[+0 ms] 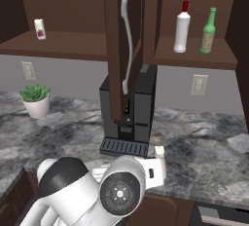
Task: Sort all alcoholic drinks to one cabinet, and non-alcoholic drinks to the other.
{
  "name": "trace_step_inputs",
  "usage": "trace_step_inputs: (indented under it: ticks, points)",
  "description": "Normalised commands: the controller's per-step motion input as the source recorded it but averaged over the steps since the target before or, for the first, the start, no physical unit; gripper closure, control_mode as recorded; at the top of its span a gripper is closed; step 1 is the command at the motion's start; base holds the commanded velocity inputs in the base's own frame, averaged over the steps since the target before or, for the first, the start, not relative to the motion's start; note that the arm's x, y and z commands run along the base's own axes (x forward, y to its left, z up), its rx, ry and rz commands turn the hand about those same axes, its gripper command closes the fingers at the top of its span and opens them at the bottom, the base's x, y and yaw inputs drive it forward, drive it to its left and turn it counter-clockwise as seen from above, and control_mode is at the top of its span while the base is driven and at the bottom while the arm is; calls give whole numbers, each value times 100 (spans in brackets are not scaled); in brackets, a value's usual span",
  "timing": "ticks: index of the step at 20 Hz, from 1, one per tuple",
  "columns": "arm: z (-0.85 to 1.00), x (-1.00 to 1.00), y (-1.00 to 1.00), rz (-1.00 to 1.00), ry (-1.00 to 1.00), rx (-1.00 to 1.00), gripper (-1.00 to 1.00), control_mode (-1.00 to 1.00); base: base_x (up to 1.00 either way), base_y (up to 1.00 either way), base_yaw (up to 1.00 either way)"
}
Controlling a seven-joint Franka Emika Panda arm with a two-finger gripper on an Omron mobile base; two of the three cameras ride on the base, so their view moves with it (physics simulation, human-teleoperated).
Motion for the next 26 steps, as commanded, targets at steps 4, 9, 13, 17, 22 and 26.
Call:
trace_step_inputs:
  ticks: [4, 9, 13, 17, 22, 26]
  points:
    - [-10, 4, 0, -4, -13, 0, -100, -100, 0, 0, 0]
    - [-19, 6, 0, -4, -9, 1, -100, -100, 0, 0, 0]
    - [-26, 8, 1, -2, -6, 0, -100, -100, 0, 0, 0]
    - [-28, 11, 5, -1, -4, 0, -100, -100, 0, 0, 0]
    - [-25, 13, 8, 0, -4, 0, -100, -100, 0, 0, 0]
    - [-18, 13, 6, 0, -5, 1, -100, -100, 0, 0, 0]
